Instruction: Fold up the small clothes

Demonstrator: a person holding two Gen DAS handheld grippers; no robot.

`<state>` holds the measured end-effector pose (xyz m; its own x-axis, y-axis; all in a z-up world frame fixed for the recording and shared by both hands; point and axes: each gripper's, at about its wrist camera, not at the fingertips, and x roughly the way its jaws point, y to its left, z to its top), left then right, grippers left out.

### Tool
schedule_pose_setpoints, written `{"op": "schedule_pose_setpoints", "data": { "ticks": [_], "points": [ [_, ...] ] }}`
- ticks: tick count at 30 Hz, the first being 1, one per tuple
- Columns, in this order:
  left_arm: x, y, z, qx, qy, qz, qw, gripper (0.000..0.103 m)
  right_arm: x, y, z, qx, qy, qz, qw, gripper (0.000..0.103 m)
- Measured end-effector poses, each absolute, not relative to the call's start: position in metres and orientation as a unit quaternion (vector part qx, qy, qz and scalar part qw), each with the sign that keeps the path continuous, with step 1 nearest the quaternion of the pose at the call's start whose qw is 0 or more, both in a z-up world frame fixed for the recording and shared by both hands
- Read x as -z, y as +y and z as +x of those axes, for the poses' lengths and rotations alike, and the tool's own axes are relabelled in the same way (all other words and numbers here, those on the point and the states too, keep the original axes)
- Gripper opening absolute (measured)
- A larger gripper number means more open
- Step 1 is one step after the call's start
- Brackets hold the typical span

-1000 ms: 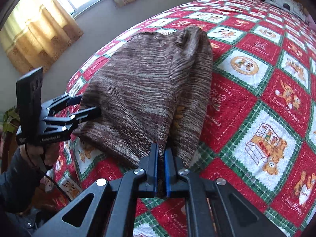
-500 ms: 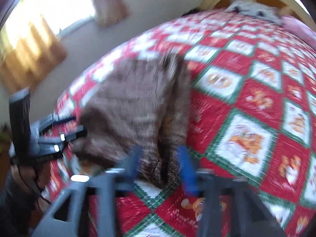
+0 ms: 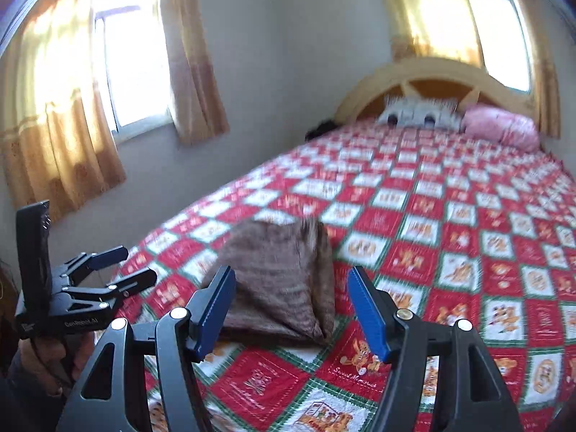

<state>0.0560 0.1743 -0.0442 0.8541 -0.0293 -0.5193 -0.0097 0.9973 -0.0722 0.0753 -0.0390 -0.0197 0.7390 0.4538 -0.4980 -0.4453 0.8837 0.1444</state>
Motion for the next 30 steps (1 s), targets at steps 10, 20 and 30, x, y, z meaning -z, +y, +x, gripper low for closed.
{"op": "schedule_pose_setpoints", "data": {
  "ticks": [10, 20, 30],
  "points": [
    [0.013, 0.152, 0.029, 0.021, 0.22, -0.013, 0.975, 0.1, -0.016, -0.061, 0.039, -0.22, 0.231, 0.018, 0.947, 0.066],
    [0.011, 0.146, 0.026, 0.019, 0.217, -0.012, 0.976, 0.101, -0.02, -0.062, 0.03, -0.22, 0.221, 0.014, 0.95, 0.067],
    [0.011, 0.144, 0.023, 0.02, 0.222, -0.012, 0.975, 0.101, -0.016, -0.062, 0.029, -0.224, 0.224, 0.016, 0.948, 0.067]
  ]
}}
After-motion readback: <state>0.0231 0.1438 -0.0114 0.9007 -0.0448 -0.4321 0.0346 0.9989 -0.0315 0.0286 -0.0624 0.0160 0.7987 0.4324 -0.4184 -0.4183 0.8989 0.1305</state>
